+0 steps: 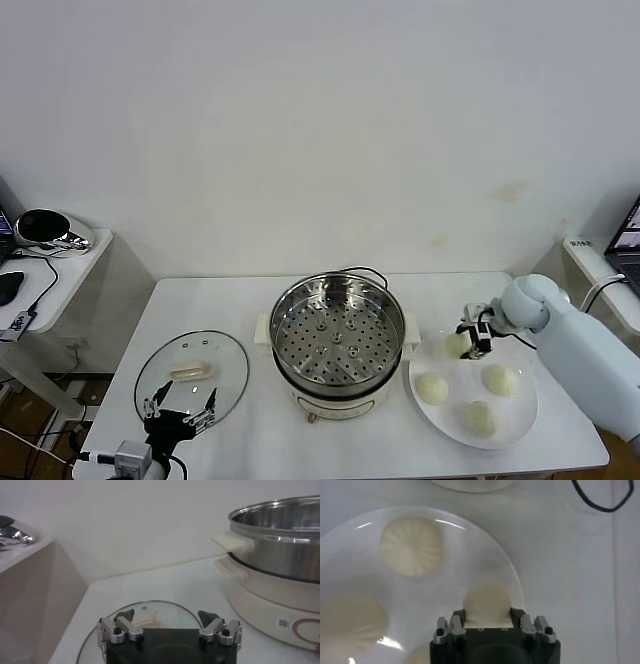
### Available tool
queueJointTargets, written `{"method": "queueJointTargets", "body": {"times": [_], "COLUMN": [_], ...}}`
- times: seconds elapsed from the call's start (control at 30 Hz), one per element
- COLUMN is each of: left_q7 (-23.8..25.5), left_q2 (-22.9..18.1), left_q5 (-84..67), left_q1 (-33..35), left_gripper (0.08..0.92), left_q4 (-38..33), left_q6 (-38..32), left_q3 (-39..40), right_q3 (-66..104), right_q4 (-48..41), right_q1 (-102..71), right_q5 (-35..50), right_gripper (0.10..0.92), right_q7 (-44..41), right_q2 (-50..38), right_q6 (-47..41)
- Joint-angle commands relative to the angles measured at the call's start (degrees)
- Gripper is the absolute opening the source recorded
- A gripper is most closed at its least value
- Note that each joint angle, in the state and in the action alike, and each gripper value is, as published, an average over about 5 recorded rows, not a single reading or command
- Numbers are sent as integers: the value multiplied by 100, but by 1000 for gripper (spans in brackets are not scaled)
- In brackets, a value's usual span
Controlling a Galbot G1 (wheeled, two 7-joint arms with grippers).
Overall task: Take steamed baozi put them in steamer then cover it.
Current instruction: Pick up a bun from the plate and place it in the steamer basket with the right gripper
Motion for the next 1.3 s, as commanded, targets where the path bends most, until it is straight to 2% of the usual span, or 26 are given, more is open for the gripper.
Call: {"method": "queueJointTargets", "body": {"times": [0.03, 0.2, 0.47, 0.53, 0.67, 1.0, 1.1, 1.3], "left_q7": [-33, -85, -236, -245, -253, -292, -299, -301], "left_q2": [27, 70, 18, 4, -30, -97, -128, -169], "left_q5": [11, 29, 63, 49, 32, 33, 45, 54], "left_q1": [-52, -76, -207, -204, -186, -78, -50, 4], "left_gripper": [823, 823, 823, 823, 823, 823, 823, 823], "left_q4": [16, 28, -49, -71, -127, -192, -216, -298], "left_q6": [61, 124, 225, 229, 246, 266, 267, 274], "left_q3": [2, -19, -39, -59, -97, -145, -155, -185], "right_q3": [-1096, -2280, -2822, -2830, -2820, -3187, -3215, -3287], "right_q4": [145, -167, -1585, -2085, -2882, -2390, -2328, -1884], "right_q1": [1671, 3415, 4693, 4810, 4877, 4616, 4486, 4255], "right_q5": [1107, 1814, 2267, 2420, 2629, 1706, 1368, 871], "right_gripper": [560, 560, 560, 560, 560, 559, 560, 560], "right_q7": [-211, -460, -931, -1077, -1376, -1449, -1320, -1206], "right_q2": [-427, 8, 1816, 2332, 3109, 3390, 3432, 3322], "right_q6": [-200, -286, 34, 646, 2600, 5572, 5979, 6000]}}
